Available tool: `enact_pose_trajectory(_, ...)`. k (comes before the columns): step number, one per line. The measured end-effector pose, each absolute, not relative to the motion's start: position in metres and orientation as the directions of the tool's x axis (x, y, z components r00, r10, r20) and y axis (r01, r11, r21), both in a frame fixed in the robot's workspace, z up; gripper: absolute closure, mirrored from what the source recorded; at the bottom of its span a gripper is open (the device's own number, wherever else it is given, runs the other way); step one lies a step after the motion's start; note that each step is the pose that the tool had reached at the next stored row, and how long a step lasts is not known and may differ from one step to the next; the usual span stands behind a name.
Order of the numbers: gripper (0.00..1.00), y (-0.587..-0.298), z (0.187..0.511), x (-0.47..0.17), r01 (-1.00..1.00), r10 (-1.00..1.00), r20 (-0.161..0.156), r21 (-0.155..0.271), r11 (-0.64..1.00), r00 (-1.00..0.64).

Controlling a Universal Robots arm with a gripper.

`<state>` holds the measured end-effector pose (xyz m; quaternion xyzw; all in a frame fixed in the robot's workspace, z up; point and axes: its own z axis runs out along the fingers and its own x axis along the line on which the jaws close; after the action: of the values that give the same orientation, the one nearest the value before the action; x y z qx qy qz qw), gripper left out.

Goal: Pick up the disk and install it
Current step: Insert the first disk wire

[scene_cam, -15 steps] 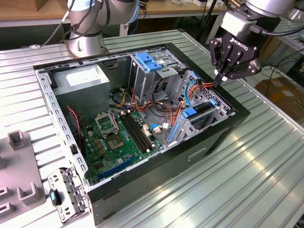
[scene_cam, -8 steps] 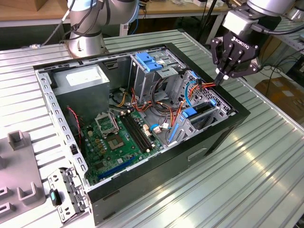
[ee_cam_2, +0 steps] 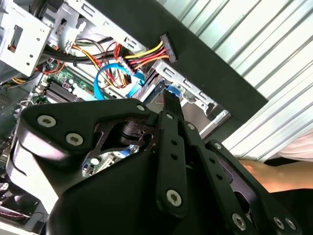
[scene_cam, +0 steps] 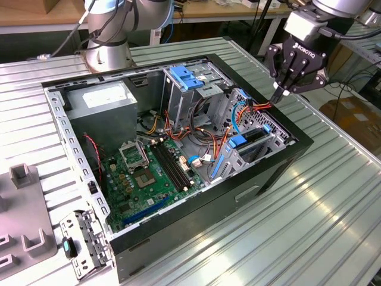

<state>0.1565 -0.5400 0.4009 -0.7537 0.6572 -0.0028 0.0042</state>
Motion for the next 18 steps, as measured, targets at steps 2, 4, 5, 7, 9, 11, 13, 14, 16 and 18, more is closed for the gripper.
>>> enact_pose_trajectory(2, 0.89, -0.540, 0.401, 0.157, -0.987, -0.987, -0.001, -0.010, -0.163, 0.163)
enact_pose_trajectory(4, 0.89, -0.540, 0.400, 0.158, -0.975, -0.975, -0.001, -0.010, -0.220, 0.220)
enact_pose_trajectory(5, 0.89, -0.540, 0.399, 0.159, -0.973, -0.973, -0.001, -0.010, -0.230, 0.230)
enact_pose_trajectory(7, 0.89, -0.539, 0.397, 0.163, -0.970, -0.970, -0.001, -0.010, -0.243, 0.243)
enact_pose_trajectory(9, 0.89, -0.538, 0.395, 0.169, -0.968, -0.968, -0.001, -0.010, -0.252, 0.252)
enact_pose_trajectory(11, 0.89, -0.535, 0.393, 0.172, -0.965, -0.965, -0.001, -0.010, -0.261, 0.261)
enact_pose_trajectory(13, 0.89, -0.533, 0.390, 0.172, -0.959, -0.959, -0.001, -0.010, -0.282, 0.282)
enact_pose_trajectory(14, 0.89, -0.533, 0.390, 0.172, -0.950, -0.950, -0.001, -0.010, -0.311, 0.311)
enact_pose_trajectory(16, 0.89, -0.533, 0.388, 0.172, -0.935, -0.936, -0.001, -0.010, -0.353, 0.353)
enact_pose_trajectory(18, 0.89, -0.533, 0.386, 0.172, -0.902, -0.902, -0.001, -0.010, -0.432, 0.433)
